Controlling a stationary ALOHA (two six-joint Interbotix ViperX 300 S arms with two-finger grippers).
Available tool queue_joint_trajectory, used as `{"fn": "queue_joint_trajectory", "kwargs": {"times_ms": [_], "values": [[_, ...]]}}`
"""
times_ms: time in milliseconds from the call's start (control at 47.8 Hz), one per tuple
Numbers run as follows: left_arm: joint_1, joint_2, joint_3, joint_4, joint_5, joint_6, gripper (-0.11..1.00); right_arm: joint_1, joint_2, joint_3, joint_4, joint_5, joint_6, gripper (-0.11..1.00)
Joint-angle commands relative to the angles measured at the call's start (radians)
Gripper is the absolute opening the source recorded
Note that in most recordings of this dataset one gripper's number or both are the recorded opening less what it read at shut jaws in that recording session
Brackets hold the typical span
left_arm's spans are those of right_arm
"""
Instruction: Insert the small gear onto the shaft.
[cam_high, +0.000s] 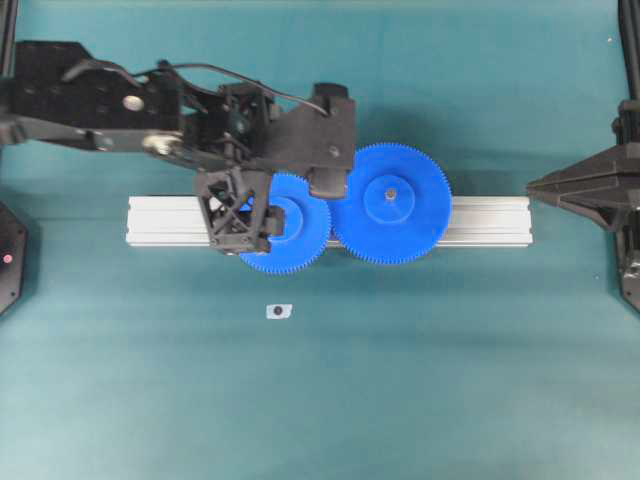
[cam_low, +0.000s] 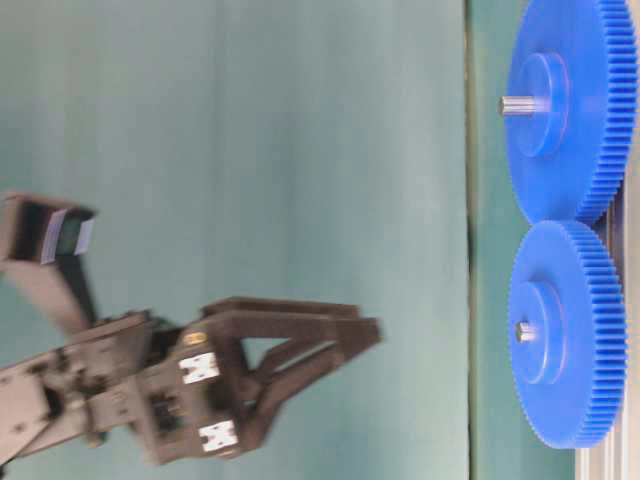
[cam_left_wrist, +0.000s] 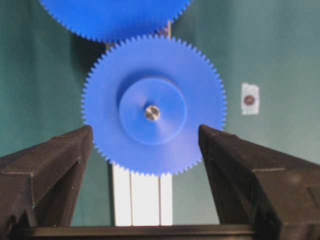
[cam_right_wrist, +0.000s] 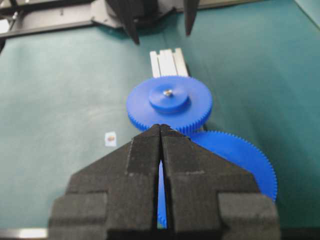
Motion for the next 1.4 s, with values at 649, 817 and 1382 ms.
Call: {"fn": "queue_joint_trajectory", "kwargs": {"times_ms": [649, 817, 1382], "values": [[-0.017, -0.071, -0.020, 0.003, -0.008, -0.002, 0.80, -0.002, -0.005, -0.005, 0.002, -0.002, 0.012, 0.03], [-0.015, -0.071, -0.018, 0.003, -0.012, -0.003, 0.80, -0.002, -0.005, -0.002, 0.002, -0.002, 0.012, 0.03], [-0.020, -0.066, -0.015, 0.003, -0.012, -0.035, 0.80, -0.002, -0.005, -0.002, 0.002, -0.002, 0.012, 0.03]]}}
